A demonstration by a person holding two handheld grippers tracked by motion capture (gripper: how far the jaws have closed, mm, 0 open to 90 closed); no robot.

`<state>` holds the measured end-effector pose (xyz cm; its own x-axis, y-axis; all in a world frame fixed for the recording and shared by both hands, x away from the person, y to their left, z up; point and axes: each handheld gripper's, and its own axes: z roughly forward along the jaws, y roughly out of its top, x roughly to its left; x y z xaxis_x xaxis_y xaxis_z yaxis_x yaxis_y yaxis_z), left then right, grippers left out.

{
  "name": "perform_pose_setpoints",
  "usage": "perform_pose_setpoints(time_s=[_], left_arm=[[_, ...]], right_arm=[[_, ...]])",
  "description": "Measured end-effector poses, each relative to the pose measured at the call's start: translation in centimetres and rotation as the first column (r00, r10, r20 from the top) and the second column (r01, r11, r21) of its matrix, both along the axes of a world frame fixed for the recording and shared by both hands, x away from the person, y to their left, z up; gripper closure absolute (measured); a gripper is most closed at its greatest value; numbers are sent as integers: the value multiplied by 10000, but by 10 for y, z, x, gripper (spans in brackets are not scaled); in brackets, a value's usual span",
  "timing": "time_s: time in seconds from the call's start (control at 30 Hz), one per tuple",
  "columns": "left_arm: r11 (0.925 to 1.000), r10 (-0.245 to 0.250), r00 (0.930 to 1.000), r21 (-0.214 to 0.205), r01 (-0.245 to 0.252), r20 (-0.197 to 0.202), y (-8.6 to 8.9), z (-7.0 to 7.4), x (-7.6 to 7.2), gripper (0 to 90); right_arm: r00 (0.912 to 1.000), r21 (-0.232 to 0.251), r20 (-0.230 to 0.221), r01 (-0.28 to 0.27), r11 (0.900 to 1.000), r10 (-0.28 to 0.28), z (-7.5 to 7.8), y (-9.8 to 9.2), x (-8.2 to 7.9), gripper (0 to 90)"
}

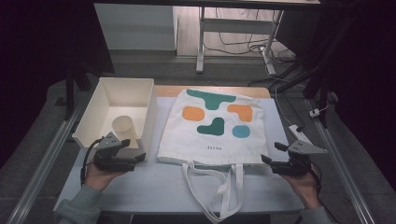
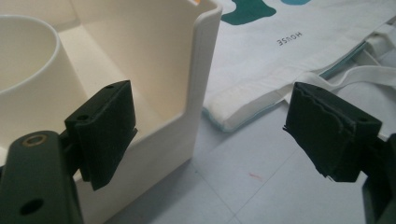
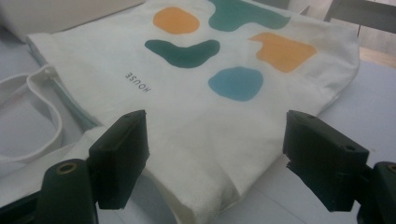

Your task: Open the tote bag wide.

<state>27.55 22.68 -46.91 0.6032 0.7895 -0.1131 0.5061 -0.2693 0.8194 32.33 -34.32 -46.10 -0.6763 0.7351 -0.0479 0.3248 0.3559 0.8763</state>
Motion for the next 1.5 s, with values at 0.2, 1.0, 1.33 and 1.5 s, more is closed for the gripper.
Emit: perform_pose_setpoints(time_s=[0.2, 1.0, 1.33, 1.5], left_arm=[[10000, 13, 10000, -12, -13, 15, -1, 3, -4, 161], [9993, -383, 9991, 37, 383, 174, 1, 0, -9, 173], [9974, -694, 9974, -160, 698, 213, -7, 4, -17, 181], [9947, -1026, 9942, -70, 1029, 326, -18, 10, -28, 185]], right_arm=[[9995, 325, 317, 66, 9994, -77, 7, 0, 4, 236], [9998, -2, 46, 213, 9998, -213, 2, 7, 6, 271], [9995, 49, 246, 188, 9998, -189, 2, 6, 2, 283], [9995, 82, 314, 82, 9999, -85, 4, 9, 2, 284]])
